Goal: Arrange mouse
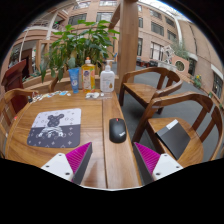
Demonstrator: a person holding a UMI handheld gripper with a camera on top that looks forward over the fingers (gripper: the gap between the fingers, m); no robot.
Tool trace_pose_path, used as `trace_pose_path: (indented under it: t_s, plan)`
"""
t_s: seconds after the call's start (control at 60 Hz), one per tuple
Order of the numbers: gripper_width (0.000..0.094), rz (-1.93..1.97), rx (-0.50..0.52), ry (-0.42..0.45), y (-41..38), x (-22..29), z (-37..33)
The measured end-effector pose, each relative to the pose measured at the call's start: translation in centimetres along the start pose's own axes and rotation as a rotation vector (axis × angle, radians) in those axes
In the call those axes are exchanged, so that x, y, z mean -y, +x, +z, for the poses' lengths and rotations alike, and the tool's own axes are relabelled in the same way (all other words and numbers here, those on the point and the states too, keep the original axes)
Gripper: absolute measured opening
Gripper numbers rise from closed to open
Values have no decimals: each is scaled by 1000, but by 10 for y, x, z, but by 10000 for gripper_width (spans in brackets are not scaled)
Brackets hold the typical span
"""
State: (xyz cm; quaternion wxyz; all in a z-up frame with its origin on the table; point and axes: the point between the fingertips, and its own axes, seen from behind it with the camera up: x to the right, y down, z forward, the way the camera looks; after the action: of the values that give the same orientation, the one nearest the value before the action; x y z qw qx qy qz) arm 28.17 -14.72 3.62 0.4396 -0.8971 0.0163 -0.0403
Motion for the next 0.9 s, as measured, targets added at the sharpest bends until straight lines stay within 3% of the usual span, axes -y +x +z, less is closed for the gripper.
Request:
trace_pose_path:
  t_s: [0.2, 0.3, 0.417, 0.617, 0.733, 0.817, 0.9]
  plan:
    - [822, 36, -11, -4, 16, 25, 78]
    - [728, 48, -11, -26, 18, 29, 106]
    - [473, 62, 5, -18, 13, 33, 119]
    - [354, 58, -17, -25, 12, 34, 120]
    - [348, 85, -33, -42, 14, 36, 114]
    - [348, 133, -56, 18, 18, 67, 94]
    - [349, 159, -62, 135, 10, 122, 61]
